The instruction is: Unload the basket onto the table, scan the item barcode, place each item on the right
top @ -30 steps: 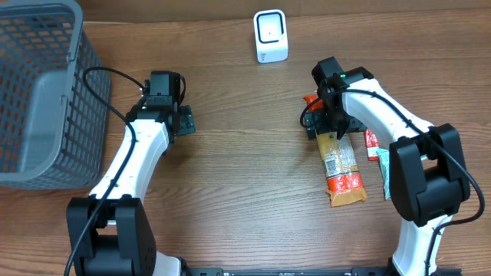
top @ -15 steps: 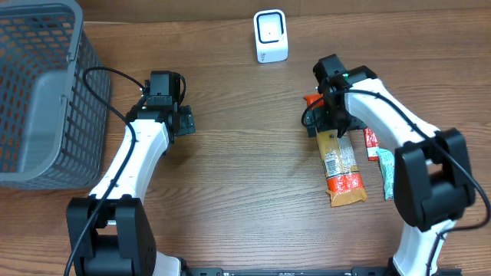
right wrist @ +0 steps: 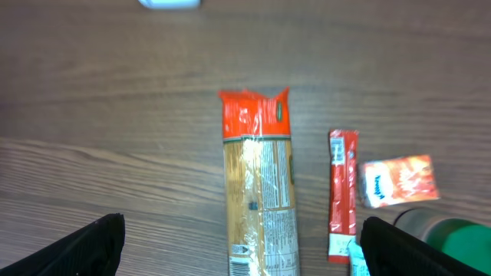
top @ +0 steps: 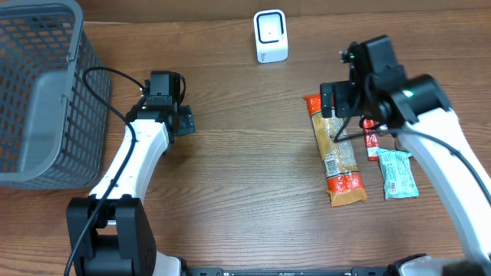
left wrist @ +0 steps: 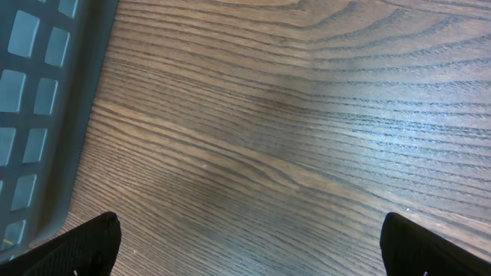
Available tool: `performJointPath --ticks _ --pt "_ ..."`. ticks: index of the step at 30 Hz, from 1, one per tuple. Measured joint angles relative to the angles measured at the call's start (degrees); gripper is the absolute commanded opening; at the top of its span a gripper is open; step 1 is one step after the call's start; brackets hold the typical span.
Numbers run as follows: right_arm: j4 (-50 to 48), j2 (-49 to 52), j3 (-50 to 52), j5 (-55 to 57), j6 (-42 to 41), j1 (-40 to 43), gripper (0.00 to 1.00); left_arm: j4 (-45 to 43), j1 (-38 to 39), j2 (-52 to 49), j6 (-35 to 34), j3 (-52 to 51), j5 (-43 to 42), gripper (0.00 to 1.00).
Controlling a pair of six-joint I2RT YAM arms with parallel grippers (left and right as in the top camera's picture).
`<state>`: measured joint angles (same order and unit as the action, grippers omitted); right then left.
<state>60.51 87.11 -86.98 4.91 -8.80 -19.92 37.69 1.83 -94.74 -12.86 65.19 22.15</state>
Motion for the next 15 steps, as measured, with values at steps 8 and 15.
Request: performJointPath --ticks 8,15 --pt "-0.02 -12.35 0.0 0.02 0.0 0.0 1.0 0.0 0.0 0.0 0.0 0.0 0.0 1.0" --pt "-0.92 -27.74 0.09 0.59 0.0 2.75 1.0 0.0 0.0 0.0 0.0 0.0 0.0 1.0"
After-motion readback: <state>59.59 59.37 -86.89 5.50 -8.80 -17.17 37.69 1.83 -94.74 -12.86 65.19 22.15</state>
